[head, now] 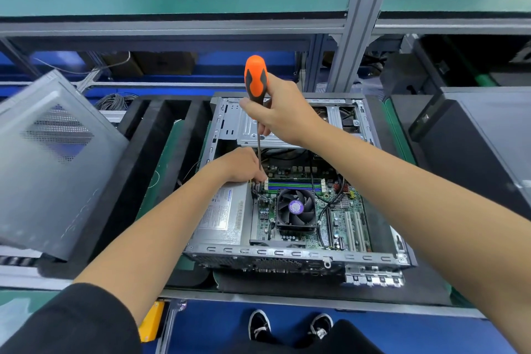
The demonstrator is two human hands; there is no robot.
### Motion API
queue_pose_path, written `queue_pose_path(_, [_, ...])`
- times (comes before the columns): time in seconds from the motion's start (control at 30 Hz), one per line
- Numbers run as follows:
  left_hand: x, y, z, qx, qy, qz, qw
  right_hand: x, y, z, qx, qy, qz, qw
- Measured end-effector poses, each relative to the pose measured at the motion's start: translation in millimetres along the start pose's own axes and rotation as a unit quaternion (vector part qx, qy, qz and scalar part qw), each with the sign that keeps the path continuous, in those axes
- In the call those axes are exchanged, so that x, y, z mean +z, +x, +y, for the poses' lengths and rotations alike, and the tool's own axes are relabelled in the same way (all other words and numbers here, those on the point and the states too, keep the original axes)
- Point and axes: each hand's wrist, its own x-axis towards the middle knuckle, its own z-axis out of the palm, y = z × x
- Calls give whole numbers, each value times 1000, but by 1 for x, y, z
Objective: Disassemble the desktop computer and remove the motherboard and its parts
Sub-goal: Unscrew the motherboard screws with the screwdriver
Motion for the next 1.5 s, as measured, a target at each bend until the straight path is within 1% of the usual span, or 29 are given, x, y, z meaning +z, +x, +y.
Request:
queue_pose_path(0.17, [1, 0, 1, 2, 12, 13, 1000, 1, 0, -1, -8, -6, -1, 1000])
queue_pose_path(0.43, [1, 4, -3, 4, -2, 11, 1000, -1, 2, 2, -2, 1, 1, 1000])
queue_pose_path(0.63, [2, 5, -5, 6, -4, 1, 1000, 3, 4, 0, -14, -2, -10, 1000])
queue_pose_path(0.8, [2, 6, -6, -2, -13, 8, 1000, 1, 5, 1, -11, 3, -4, 1000])
queue_pose_path(1.0, [1, 5, -6, -5, -13, -5, 1000, 3, 6, 3, -15, 3, -6, 1000])
queue_pose_path(1.2, [2, 4, -5, -10, -21, 14, 1000, 1, 7, 2, -11, 2, -5, 1000])
queue_pose_path(1.5, [2, 3, -4, -5, -30, 4, 1000, 2, 6, 1, -8, 6, -8, 1000])
